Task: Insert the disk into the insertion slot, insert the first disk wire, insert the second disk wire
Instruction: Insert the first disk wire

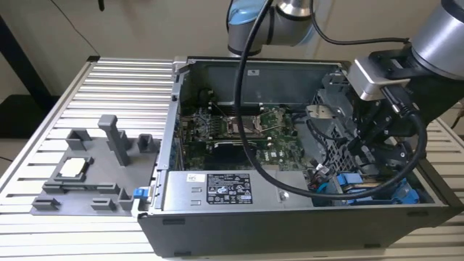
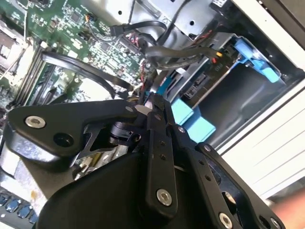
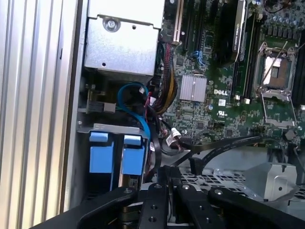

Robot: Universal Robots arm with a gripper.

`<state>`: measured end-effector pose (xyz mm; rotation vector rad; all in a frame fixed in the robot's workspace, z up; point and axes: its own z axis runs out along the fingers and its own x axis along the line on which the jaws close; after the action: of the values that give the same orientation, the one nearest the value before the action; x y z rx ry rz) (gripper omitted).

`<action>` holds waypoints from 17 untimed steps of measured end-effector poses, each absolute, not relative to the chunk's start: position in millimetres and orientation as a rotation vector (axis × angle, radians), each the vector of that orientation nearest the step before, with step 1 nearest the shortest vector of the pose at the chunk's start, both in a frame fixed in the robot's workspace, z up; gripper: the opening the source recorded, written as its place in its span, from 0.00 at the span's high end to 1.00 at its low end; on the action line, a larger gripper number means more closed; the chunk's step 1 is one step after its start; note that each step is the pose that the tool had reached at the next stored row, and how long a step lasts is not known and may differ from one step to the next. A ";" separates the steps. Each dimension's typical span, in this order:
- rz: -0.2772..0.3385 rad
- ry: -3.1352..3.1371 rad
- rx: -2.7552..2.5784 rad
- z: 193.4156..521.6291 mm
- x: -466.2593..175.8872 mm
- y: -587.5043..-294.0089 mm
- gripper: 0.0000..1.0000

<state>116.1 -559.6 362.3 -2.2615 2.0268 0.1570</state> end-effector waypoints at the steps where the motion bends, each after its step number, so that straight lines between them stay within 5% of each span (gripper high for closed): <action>1: 0.157 2.025 -2.260 363.1 114.5 -558.7 0.84; 8: 0.135 2.011 -2.248 368.8 99.9 -554.6 0.64; 17: 0.063 1.977 -2.221 368.2 82.1 -545.3 0.64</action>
<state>82.1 -545.3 368.2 -2.2213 1.9767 0.0630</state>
